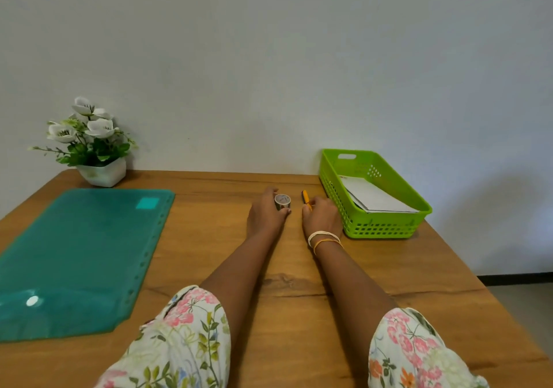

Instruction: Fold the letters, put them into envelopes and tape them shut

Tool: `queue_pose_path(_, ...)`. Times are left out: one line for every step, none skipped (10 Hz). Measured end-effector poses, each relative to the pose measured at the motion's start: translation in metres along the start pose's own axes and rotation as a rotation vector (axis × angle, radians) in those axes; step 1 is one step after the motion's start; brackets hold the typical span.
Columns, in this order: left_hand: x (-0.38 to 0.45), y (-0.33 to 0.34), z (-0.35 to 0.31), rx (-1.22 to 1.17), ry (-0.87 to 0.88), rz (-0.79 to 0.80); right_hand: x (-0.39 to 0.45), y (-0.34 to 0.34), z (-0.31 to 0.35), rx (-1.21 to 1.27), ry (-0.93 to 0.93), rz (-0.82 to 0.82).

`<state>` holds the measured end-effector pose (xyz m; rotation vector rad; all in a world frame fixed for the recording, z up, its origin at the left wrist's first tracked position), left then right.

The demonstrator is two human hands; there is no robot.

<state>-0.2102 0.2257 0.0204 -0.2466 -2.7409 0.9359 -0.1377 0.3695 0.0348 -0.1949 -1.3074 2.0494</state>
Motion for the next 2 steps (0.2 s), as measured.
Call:
queue_pose_path(-0.005, -0.001, 0.003, 0.038, -0.014, 0.009, -0.007, -0.001, -0.001, 0.02, 0.008, -0.021)
queue_pose_path(-0.024, -0.012, 0.004, 0.197, -0.027, -0.03, -0.023, -0.003, -0.006, -0.008, 0.074, -0.047)
Point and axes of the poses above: each hand's wrist, its own x-axis towards the middle knuckle, its own y-axis out of the palm, z = x × y, the point moved 8 cm from there along x, towards the middle knuckle, and after that the axes turned 3 degrees about z, right-handed, at the moved point
